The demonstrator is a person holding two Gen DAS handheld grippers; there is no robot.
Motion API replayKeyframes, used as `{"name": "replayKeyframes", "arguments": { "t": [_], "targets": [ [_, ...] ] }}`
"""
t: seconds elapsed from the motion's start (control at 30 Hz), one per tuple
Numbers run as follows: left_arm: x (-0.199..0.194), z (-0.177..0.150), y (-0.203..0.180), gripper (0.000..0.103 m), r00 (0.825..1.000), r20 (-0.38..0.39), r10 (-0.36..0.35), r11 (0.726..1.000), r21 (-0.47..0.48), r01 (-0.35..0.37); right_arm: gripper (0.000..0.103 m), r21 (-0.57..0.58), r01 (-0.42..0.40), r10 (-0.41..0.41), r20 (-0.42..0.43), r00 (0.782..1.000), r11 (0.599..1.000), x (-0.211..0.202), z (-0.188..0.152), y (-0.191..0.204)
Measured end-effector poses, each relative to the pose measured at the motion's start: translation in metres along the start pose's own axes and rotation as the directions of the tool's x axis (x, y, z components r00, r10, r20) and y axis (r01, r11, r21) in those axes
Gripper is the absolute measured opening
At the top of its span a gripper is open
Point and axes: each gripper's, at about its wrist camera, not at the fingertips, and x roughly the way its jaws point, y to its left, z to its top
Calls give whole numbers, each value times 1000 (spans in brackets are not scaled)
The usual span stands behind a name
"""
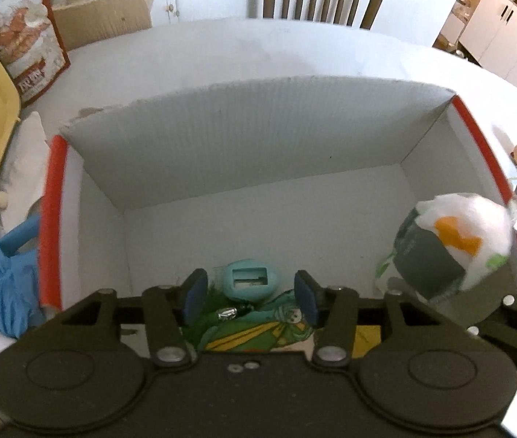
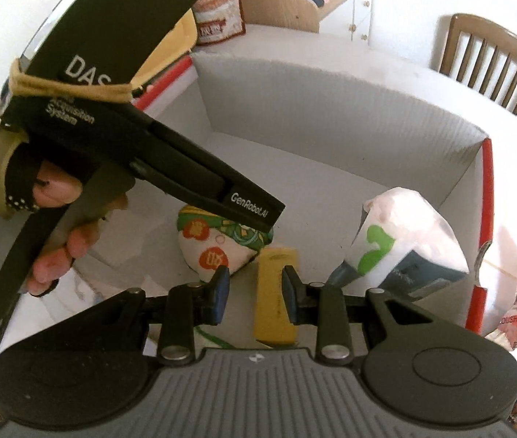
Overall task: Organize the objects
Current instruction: 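Lower into the box and open the left gripper while the right releases the yellow box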
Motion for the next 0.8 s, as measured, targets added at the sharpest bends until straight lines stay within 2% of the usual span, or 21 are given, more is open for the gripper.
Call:
{"name": "replayKeyframes", "arguments": {
  "t": [0.33,0.53,0.6,0.63,0.73,0.8],
  "targets": [
    [-37,2,-14,53,994,106,18,1000,9,-19,30,24,-1,-1,75,997,1000,-43,-12,-1],
    [-65,-8,-29,54,985,173,12,999,27,-17,30,45,-23,17,134,991,999,-70,-25,-29],
    [-74,-10,-34,57,982,190,4,1000,28,-10,31,48,-27,20,145,989,998,-61,-16,-27],
    [-78,-12,-37,58,980,197,-2,999,32,-5,32,49,-34,26,155,988,998,-68,-20,-27],
    [-92,-18,-49,64,972,234,-10,998,62,-4,45,54,-41,31,181,983,998,-84,-28,-32],
    [-100,-22,-60,64,968,249,-16,997,83,-5,47,48,-39,28,206,978,998,-97,-34,-35]
  ]
}}
